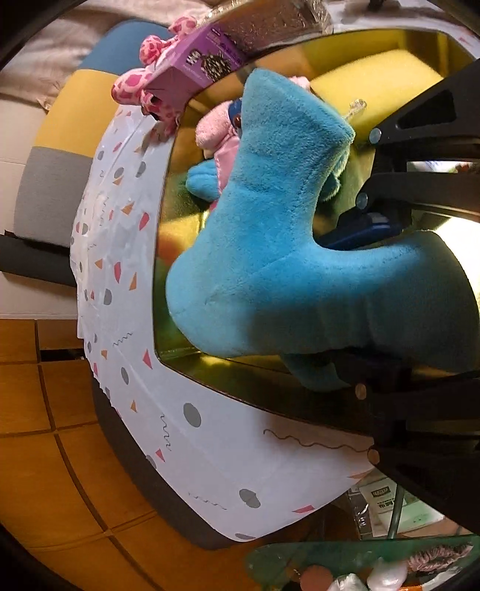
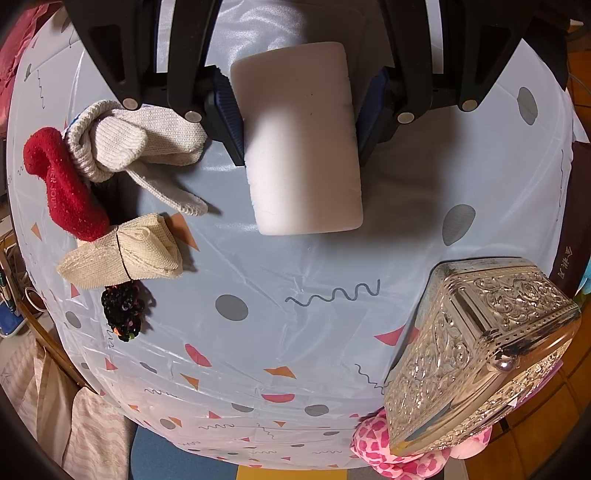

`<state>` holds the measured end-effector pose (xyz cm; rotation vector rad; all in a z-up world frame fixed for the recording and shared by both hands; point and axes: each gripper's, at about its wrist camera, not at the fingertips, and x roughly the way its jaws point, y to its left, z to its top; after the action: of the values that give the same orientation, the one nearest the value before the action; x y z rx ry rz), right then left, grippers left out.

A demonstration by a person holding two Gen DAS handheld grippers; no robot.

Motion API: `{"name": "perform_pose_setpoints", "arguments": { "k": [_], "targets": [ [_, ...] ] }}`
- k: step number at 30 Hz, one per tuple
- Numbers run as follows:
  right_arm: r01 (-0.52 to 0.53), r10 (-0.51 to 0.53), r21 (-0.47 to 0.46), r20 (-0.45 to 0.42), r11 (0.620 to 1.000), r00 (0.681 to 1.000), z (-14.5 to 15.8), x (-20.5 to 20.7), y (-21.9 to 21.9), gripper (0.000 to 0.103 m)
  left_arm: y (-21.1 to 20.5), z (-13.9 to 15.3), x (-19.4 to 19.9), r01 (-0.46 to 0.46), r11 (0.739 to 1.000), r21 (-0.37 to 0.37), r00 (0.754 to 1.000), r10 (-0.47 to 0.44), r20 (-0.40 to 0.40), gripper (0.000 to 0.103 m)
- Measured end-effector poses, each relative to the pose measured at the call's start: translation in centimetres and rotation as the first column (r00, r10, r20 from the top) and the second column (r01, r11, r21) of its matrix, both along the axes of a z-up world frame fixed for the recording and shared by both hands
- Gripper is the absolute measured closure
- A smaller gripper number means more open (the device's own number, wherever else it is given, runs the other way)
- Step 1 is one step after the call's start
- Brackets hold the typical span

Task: Organize soft objects
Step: 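Release the blue plush into the gold tray with the left tool while the right holds the sponge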

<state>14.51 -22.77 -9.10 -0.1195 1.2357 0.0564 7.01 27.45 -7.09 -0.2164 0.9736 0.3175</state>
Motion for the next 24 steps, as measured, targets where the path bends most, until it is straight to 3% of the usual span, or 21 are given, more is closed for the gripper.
{"name": "perform_pose_setpoints", "arguments": {
  "k": [2,7,15,24],
  "targets": [
    [-0.001,0.001,-0.001,0.0,1.0,1.0,0.0,0.0,0.0,0.046,0.0,0.3,-0.2,0.005,1.0,-0.009,1.0,-0.005,0.012,0.034],
    [-0.001,0.001,-0.005,0.0,1.0,1.0,-0.1,0.0,0.0,0.046,-0.4,1.4,-1.0,-0.01,1.0,0.02,0.999,0.01,0.034,0.027],
    [-0.008,0.008,-0.016,0.004,1.0,1.0,-0.2,0.1,0.3,0.046,-1.3,4.8,-3.6,-0.062,0.995,0.073,0.988,0.051,0.146,0.025],
    [-0.019,0.02,-0.036,0.012,0.999,1.0,-0.4,-0.1,0.6,0.046,-4.0,7.7,-6.3,-0.063,0.996,0.065,0.967,0.045,0.25,0.022]
  ]
}}
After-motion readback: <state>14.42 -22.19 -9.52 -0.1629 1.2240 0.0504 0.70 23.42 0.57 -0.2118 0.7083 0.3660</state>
